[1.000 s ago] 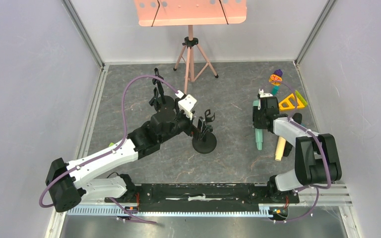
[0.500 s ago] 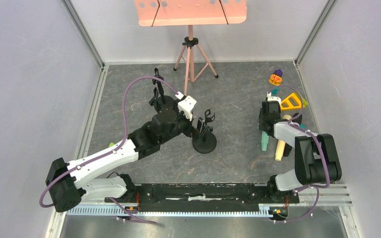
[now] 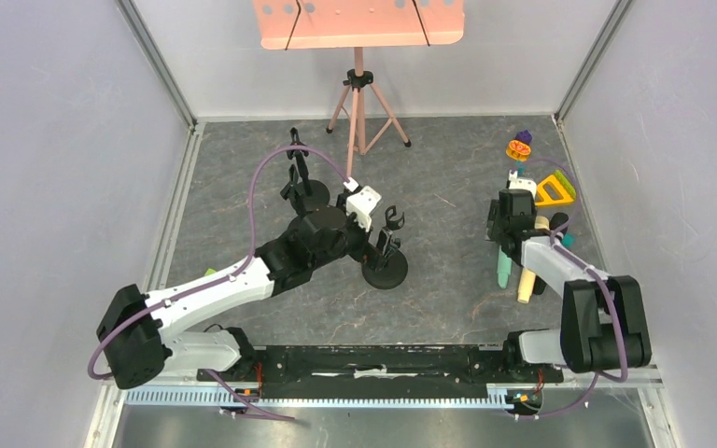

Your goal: Remove the microphone from the stand

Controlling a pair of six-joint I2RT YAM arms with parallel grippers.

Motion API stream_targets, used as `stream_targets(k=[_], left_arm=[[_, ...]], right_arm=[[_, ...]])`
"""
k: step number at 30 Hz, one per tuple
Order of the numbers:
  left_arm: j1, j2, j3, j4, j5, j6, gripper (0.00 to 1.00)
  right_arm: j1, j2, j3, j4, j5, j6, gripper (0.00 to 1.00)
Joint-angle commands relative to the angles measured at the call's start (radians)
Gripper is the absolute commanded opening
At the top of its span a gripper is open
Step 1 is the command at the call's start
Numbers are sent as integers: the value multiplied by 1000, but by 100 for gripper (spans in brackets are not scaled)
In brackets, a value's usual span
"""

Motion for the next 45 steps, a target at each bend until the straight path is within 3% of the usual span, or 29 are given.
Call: stream_targets(k=[1,6,11,16,23,28,39,45], left_arm=[[3,21,10,34,32,-35,100],[3,52,10,45,49,-36,100],[3,66,0,64,57,-45,100],[3,66,-7,61,57,-38,99],[3,113,-76,148,152,-43,93],[3,155,-147,300,205,-69,90],[4,296,-240,576,-1,-114,72],[4,361,-228,614,-92,-140,62]], right_arm=[[-4,-90,13,-6,3,-13,63],[-4,-174,4,5,-66,-24,64],[-4,-142,-34,74,-269,-26,63],[-4,-44,-44,88,-215,27,61],[10,-19,-82,245,-593,46,64],[58,12,-123,296,-687,79,65],[147,42,-112,301,-762,71,65],[156,29,-105,284,-770,70,66]])
